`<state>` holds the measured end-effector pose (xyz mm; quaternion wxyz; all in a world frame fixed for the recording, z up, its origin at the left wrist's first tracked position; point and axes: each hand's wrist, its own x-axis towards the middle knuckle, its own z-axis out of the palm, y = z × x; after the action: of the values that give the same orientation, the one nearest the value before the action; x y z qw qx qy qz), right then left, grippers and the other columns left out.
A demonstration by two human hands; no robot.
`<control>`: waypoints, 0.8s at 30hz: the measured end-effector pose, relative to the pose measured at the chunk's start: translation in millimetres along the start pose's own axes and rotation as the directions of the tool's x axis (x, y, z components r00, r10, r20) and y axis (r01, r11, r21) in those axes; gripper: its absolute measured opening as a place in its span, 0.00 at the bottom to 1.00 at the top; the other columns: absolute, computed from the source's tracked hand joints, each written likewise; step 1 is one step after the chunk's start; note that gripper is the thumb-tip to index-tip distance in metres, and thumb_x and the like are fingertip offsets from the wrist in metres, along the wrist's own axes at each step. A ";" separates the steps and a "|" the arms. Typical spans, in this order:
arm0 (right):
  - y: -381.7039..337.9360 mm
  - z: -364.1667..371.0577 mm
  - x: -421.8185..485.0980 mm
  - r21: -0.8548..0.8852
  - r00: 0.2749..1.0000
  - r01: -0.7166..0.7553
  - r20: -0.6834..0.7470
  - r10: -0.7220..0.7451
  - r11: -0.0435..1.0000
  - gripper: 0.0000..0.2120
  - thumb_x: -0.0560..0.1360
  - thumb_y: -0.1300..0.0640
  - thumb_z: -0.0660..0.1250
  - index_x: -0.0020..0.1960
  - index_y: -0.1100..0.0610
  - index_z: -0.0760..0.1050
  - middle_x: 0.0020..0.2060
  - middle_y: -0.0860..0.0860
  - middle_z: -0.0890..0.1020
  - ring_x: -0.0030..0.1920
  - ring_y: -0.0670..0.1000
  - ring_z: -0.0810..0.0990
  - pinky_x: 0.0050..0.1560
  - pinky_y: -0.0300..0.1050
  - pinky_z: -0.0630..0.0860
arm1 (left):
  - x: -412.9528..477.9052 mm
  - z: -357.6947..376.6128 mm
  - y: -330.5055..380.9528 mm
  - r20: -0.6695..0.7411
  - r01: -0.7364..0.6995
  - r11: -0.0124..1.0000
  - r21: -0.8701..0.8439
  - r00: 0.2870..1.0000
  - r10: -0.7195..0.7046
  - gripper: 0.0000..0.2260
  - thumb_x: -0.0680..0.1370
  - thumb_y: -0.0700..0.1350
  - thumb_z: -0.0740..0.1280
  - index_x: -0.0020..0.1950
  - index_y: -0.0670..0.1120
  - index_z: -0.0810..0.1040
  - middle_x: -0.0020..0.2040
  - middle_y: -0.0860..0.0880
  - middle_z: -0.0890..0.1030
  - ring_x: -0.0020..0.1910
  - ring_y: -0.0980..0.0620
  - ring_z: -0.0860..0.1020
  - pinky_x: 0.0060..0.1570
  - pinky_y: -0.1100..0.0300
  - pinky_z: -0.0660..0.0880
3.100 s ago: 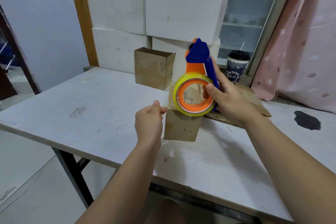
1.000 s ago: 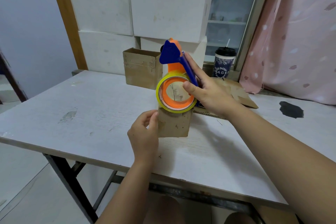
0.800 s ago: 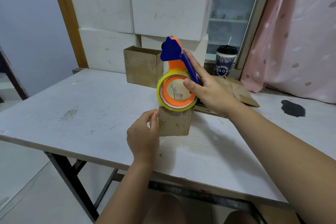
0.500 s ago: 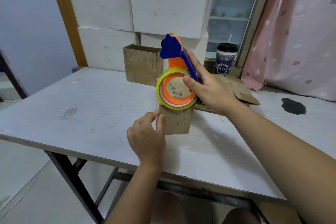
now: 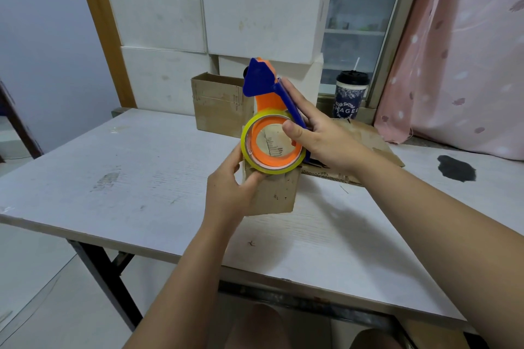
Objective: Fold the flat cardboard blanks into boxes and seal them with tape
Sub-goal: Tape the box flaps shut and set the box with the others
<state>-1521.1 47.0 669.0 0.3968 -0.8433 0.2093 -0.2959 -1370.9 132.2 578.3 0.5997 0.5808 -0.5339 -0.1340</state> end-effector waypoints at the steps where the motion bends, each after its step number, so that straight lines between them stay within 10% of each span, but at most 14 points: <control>1: -0.8 -2.0 1.1 -0.003 1.000 -0.006 0.010 0.006 1.000 0.35 0.73 0.39 0.62 0.75 0.34 0.48 0.59 0.20 0.62 0.57 0.27 0.71 0.52 0.28 0.73 | 0.8 -0.2 -2.1 0.014 -0.009 0.999 -0.033 1.000 0.009 0.23 0.71 0.60 0.67 0.65 0.57 0.73 0.55 0.66 0.78 0.58 0.66 0.74 0.49 0.75 0.72; 9: -22.4 -26.7 21.4 -0.194 0.970 0.006 0.240 0.042 0.981 0.34 0.73 0.45 0.70 0.70 0.27 0.56 0.58 0.25 0.71 0.55 0.35 0.76 0.48 0.26 0.72 | -6.3 8.4 -17.6 -0.139 -0.134 0.981 0.143 0.978 0.154 0.13 0.76 0.46 0.68 0.52 0.57 0.65 0.46 0.63 0.75 0.43 0.66 0.76 0.40 0.79 0.69; 24: -35.9 -59.2 21.8 -0.403 0.899 0.059 0.420 0.127 0.913 0.33 0.68 0.38 0.69 0.66 0.22 0.55 0.51 0.22 0.72 0.50 0.33 0.75 0.44 0.24 0.70 | 3.0 6.1 -13.4 -0.034 -0.430 0.816 0.386 0.877 0.479 0.17 0.76 0.45 0.62 0.57 0.33 0.78 0.53 0.39 0.82 0.54 0.50 0.75 0.59 0.72 0.64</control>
<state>-1540.1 23.4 734.9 0.2551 -0.9478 0.1865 -0.0421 -1368.4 122.6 567.1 0.5284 0.5451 -0.6326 0.1531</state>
